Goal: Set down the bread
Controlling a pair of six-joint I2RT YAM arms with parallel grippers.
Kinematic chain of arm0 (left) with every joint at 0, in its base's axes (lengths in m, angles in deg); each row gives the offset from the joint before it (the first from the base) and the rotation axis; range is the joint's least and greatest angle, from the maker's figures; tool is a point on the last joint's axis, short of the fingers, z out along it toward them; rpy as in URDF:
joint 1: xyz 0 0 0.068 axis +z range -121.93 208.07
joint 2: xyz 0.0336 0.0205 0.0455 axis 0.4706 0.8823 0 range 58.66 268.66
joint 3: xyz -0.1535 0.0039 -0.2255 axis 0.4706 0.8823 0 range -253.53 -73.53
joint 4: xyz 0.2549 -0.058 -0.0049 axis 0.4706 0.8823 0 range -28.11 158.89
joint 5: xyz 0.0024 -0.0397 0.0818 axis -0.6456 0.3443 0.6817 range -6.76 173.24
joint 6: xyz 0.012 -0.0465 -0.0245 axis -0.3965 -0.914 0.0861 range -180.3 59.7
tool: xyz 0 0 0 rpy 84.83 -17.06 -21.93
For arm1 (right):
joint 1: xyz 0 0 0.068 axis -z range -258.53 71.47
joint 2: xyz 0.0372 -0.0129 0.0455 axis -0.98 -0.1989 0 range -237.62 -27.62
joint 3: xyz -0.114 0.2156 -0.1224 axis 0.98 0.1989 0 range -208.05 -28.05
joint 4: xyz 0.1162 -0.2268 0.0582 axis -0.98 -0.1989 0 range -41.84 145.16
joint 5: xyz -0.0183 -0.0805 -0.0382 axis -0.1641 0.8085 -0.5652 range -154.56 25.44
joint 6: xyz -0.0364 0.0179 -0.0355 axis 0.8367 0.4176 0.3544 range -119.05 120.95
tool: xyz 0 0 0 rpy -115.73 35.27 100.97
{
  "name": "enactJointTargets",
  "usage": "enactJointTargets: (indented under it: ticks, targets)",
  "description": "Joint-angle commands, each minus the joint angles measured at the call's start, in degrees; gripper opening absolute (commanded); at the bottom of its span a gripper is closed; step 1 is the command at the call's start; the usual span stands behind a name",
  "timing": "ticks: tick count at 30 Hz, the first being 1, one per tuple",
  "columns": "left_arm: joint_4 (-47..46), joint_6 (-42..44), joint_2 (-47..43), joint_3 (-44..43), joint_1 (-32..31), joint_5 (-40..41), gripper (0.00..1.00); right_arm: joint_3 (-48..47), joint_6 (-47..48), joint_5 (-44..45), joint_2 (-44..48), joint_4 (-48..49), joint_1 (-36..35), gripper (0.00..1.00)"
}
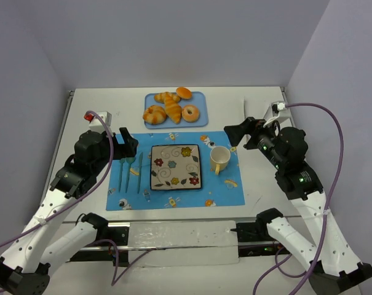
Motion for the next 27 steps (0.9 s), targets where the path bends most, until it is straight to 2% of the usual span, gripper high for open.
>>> enactJointTargets:
  ticks: [1,4,9,11,14,19,22,27]
  targets:
    - [-2.1,0.4,-0.8,-0.3,0.5,-1.0,0.99,-1.6,0.5,2.4,0.0,1.2,-0.4,1.00]
    - [-1.9,0.3,-0.6,-0.4,0.5,-1.0,0.99,-2.9,1.9,4.8,-0.9,-0.9,-0.4,1.00]
    - [-0.6,0.1,0.0,-0.8,0.5,-0.1,0.99,-5.3,3.8,18.3,-4.9,-5.6,-0.4,1.00]
    - [-0.5,0.0,0.3,-0.9,0.4,-0.3,0.99,-6.8,3.5,24.0,-8.5,-6.8,-0.1,1.00]
    - [-0.6,-0.1,0.0,-0.9,0.5,-0.9,0.99,-9.2,2.7,28.1,-15.2,-8.9,0.5,1.00]
    - [-0.9,-0.1,-0.1,-0.6,0.4,-2.5,0.99,-14.6,2.1,29.0,-28.9,-11.5,8.3,1.00]
    - [-1.1,-0.2,0.3,-0.7,0.5,-3.0,0.99,-16.8,1.9,24.6,-35.9,-10.4,13.6,1.00]
    - [-1.1,-0.2,0.3,-0.6,0.5,-3.3,0.99,-22.2,4.8,22.1,-47.7,-10.0,15.0,1.00]
